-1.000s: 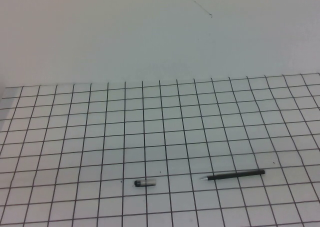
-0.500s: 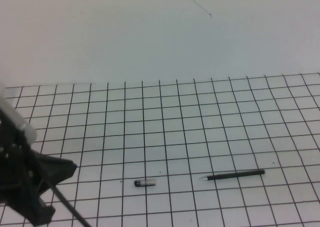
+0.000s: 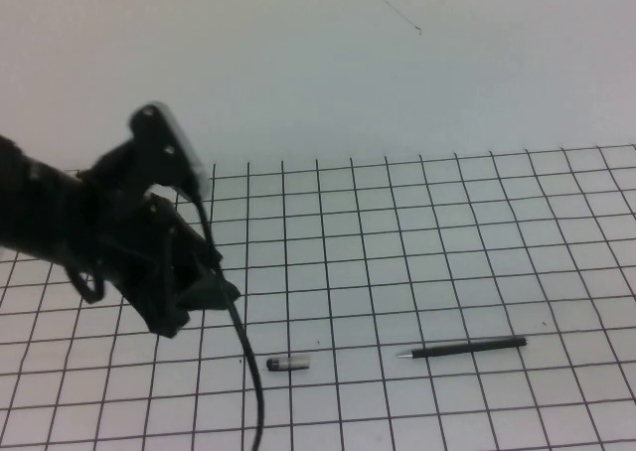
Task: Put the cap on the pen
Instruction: Put the cap on the pen
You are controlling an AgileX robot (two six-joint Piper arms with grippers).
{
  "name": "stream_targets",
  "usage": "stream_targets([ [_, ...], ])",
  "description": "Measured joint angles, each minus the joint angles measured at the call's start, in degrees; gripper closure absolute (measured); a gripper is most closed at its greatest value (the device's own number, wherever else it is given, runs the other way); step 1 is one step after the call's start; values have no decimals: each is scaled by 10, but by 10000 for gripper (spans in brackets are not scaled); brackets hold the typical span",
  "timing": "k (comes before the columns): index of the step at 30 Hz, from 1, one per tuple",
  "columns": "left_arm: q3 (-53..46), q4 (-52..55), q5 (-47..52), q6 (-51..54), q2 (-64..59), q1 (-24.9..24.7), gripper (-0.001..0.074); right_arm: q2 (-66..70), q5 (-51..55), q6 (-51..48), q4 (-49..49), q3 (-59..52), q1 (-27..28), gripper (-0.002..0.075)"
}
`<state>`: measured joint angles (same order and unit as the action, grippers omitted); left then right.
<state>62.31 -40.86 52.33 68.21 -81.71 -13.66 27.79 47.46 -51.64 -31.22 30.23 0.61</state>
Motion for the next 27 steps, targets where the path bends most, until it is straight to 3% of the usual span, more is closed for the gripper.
stream_targets([
  [7,33,232,-77,-102,-108,-125,388,0,11,0,0,0,0,729],
  [12,33,273,-91,-109,-163,-179,388,0,24,0,0,0,0,729],
  [23,33,319,-152,-106,-245,-196,389,0,49,0,0,0,0,729],
  [27,33,319,-161,-106,-251,-196,423,0,52,0,0,0,0,729],
])
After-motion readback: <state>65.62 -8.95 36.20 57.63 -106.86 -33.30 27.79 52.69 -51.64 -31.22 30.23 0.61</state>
